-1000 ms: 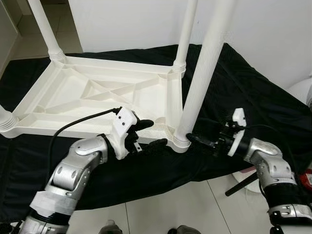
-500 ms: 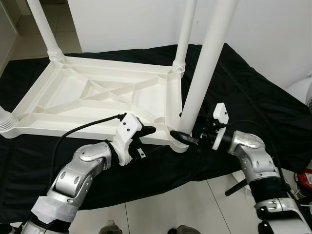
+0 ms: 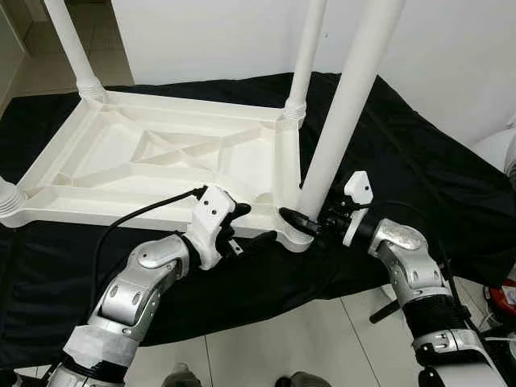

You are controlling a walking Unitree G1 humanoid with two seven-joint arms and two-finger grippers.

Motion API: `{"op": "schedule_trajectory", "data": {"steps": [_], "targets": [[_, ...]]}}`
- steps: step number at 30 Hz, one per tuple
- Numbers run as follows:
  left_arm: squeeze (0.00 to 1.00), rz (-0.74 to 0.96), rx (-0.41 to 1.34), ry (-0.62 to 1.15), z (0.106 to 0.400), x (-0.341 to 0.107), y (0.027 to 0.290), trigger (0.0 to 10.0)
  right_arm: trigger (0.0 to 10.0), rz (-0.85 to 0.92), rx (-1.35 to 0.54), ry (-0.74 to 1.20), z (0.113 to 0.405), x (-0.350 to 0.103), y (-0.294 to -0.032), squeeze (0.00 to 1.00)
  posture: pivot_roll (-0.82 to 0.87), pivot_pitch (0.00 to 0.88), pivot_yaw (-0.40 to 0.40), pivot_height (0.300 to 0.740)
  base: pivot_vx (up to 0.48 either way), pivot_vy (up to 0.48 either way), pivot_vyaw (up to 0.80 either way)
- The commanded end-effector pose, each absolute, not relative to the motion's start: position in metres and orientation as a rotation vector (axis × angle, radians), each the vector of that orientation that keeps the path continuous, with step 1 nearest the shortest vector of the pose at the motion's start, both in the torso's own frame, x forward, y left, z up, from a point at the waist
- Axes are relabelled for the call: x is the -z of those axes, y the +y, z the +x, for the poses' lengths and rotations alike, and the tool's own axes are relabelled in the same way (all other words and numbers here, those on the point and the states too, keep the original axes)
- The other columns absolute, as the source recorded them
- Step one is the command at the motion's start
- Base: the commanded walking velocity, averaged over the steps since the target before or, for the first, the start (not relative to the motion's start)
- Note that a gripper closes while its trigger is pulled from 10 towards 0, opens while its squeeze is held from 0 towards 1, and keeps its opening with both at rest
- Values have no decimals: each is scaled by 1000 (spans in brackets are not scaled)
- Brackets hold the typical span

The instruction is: Building children table

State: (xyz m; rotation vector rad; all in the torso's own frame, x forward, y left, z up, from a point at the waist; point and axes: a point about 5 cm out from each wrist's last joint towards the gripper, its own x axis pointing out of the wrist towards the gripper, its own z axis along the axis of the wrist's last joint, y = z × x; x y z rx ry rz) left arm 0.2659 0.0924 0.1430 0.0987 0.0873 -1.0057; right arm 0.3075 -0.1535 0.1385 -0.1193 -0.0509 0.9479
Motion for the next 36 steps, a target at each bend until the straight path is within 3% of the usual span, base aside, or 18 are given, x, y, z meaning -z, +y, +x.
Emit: {"op": "schedule_trajectory", "data": {"steps": [1, 14, 15, 23, 28, 36], "targets": [[0, 120, 998, 92, 266, -140, 92, 10000, 0, -125, -922, -24, 307, -132, -161, 0, 26, 0, -30, 740, 0, 0, 0], [0, 117, 963, 64, 268, -136, 80, 10000, 0, -135, -803, 18, 306, -124, -171, 0, 15, 0, -24, 740, 0, 0, 0], [0, 107, 952, 57, 269, -136, 78, 10000, 10000, -129, -750, 21, 307, -123, -170, 0, 8, 0, -28, 740, 0, 0, 0], [0, 75, 892, 38, 277, -138, 74, 10000, 10000, -89, -531, 22, 311, -121, -164, 0, 3, 0, -29, 740, 0, 0, 0], [0, 64, 852, 27, 284, -140, 72, 10000, 10000, -50, -239, -27, 306, -125, -141, 0, 1, 0, -27, 740, 0, 0, 0], [0, 71, 841, 9, 286, -141, 71, 10000, 10000, 40, -46, -35, 303, -127, -124, 0, -6, 0, -29, 740, 0, 0, 0]]}}
